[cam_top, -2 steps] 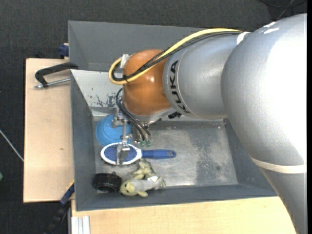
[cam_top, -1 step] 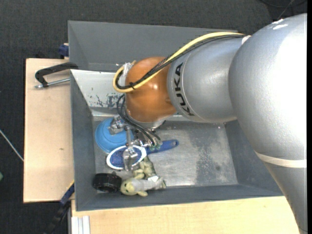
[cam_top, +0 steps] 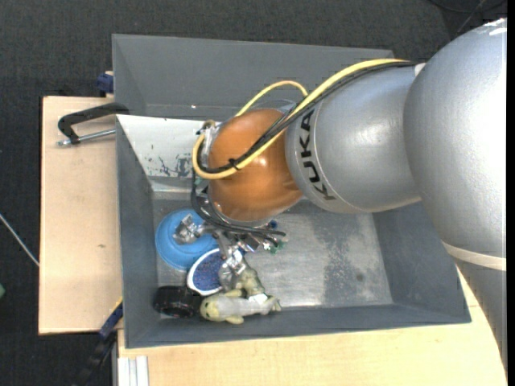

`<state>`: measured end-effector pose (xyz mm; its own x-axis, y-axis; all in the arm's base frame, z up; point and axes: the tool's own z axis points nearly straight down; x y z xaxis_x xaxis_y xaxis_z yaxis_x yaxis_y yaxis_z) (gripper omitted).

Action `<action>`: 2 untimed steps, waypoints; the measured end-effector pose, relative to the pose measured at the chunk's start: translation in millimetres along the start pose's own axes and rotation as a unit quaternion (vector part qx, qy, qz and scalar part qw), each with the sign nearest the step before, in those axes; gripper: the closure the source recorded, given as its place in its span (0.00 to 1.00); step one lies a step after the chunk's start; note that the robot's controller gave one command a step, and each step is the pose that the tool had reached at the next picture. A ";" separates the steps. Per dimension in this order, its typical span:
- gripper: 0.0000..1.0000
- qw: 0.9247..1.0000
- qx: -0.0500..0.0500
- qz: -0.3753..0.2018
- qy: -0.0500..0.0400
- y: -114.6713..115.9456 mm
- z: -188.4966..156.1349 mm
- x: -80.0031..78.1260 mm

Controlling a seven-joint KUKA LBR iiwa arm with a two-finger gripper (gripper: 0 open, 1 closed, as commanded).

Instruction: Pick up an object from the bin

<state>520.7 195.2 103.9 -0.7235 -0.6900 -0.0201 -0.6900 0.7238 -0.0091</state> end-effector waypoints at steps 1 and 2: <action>0.00 0.990 0.001 -0.139 -0.002 -3.7 6.8 -4.5; 0.00 0.971 0.003 -0.238 0.000 -6.7 6.4 -4.3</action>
Offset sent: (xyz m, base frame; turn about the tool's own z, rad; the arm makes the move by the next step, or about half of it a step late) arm -0.0056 0.0064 -0.0339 -0.4696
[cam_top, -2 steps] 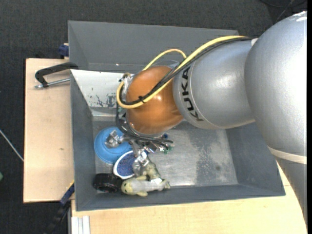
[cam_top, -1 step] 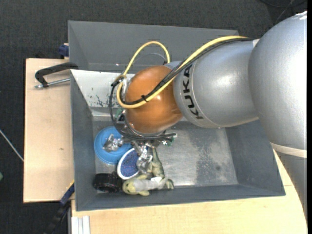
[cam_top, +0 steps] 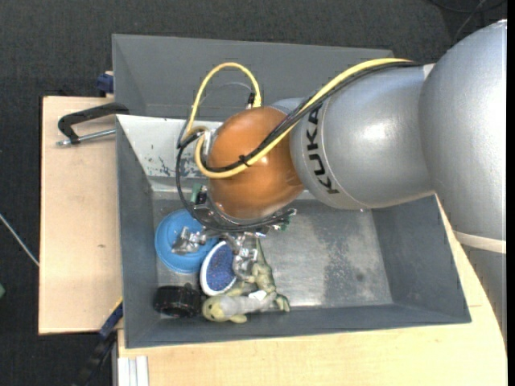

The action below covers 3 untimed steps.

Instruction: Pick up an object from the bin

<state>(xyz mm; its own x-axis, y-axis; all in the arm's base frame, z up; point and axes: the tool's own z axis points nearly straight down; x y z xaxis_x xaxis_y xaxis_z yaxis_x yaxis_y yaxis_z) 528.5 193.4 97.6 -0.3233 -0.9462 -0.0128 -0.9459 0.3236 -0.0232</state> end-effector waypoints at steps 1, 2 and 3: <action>0.00 0.999 -0.002 0.034 0.002 -1.6 2.5 -2.7; 0.00 0.986 -0.008 -0.169 0.001 -28.9 -39.2 2.0; 0.00 0.973 -0.006 -0.230 -0.005 -39.4 -0.1 9.8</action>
Offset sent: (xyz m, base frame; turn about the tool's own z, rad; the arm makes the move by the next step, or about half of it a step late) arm 0.0060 0.0069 -0.0276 0.1027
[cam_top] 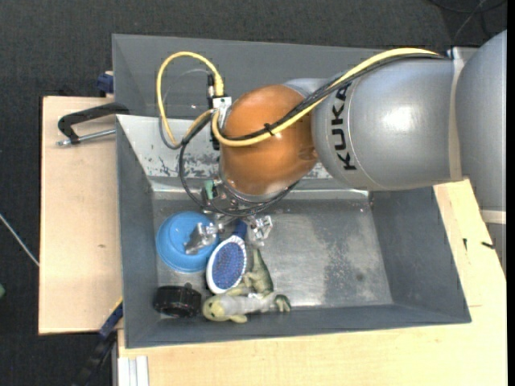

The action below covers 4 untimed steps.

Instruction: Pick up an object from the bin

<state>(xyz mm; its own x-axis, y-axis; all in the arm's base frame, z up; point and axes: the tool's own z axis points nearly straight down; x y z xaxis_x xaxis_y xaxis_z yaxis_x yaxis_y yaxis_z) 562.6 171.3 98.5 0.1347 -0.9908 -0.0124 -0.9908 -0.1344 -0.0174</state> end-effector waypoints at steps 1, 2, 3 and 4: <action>0.00 0.977 0.004 -0.214 -0.001 -2.0 1.9 0.3; 1.00 0.977 0.007 -0.214 -0.003 -3.9 -1.4 -2.3; 1.00 0.981 -0.003 -0.194 0.003 -4.3 -176.5 -18.5; 0.00 0.981 -0.008 -0.194 0.003 -2.9 -172.6 -17.7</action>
Offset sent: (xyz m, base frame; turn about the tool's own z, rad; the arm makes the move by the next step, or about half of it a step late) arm -0.0050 -0.0064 -0.0242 -0.5470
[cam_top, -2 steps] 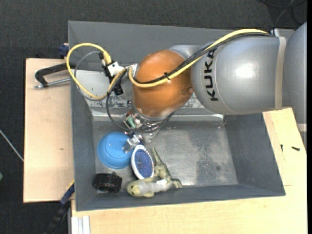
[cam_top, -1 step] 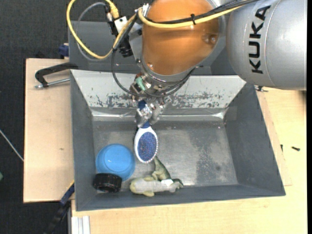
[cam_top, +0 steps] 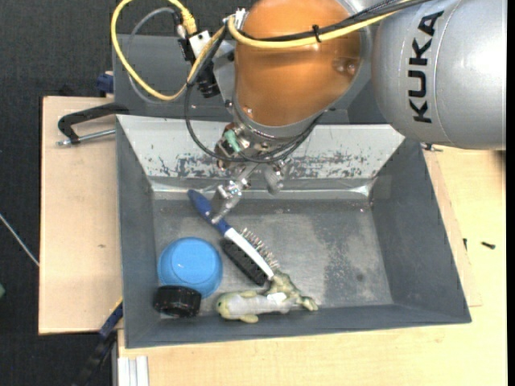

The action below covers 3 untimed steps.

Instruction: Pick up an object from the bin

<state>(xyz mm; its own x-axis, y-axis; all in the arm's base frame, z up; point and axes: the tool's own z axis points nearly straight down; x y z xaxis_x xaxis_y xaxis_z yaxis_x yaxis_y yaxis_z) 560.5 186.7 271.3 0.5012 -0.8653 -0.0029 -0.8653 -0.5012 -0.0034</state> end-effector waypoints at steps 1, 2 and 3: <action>0.00 1.000 -0.006 -0.028 0.000 31.2 149.9 -0.6; 0.00 1.000 0.004 0.008 0.000 13.7 175.7 13.6; 1.00 1.000 0.007 0.009 -0.003 11.8 174.5 11.1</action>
Offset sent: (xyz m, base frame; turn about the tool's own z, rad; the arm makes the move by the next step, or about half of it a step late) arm -0.0251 -0.0151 -0.1460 -0.0576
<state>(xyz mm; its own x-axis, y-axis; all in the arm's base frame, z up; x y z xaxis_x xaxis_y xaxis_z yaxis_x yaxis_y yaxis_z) 556.1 172.0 96.8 0.4854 -0.8743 -0.0081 -0.8742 -0.4852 -0.0167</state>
